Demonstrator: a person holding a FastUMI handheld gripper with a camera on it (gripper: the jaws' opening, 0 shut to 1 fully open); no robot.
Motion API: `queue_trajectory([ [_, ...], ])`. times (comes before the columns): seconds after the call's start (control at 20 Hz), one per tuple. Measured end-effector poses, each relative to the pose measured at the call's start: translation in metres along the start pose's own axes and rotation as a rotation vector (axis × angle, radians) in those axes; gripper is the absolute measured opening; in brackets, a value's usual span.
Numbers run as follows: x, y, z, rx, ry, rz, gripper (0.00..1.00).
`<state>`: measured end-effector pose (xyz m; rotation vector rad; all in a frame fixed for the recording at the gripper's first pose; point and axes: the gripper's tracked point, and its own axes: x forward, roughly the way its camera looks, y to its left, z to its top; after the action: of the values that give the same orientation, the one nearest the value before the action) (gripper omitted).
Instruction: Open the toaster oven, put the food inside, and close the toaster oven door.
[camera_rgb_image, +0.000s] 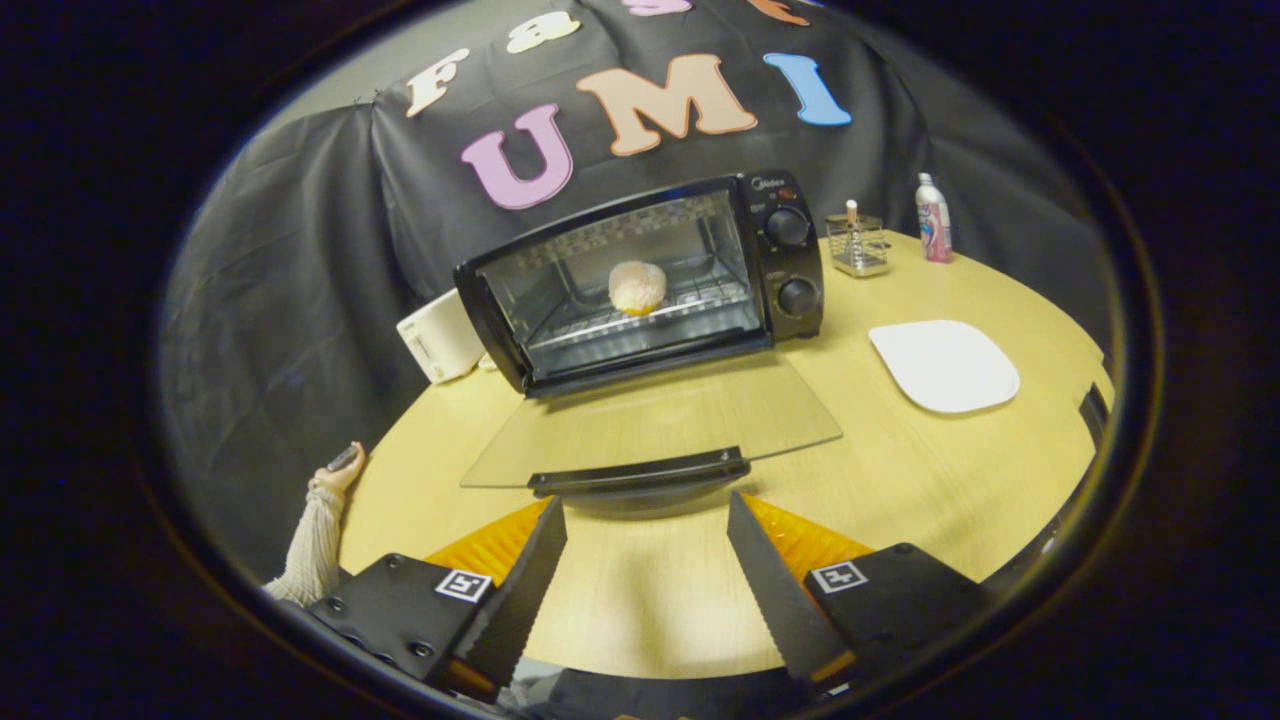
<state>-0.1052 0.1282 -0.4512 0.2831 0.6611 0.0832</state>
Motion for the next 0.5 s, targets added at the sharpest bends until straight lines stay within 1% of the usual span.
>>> queue_trajectory([
  [0.15,0.013,-0.005,-0.009,-0.028,0.047,-0.024,1.00],
  [0.5,0.033,-0.002,-0.016,-0.072,0.098,-0.032,1.00],
])
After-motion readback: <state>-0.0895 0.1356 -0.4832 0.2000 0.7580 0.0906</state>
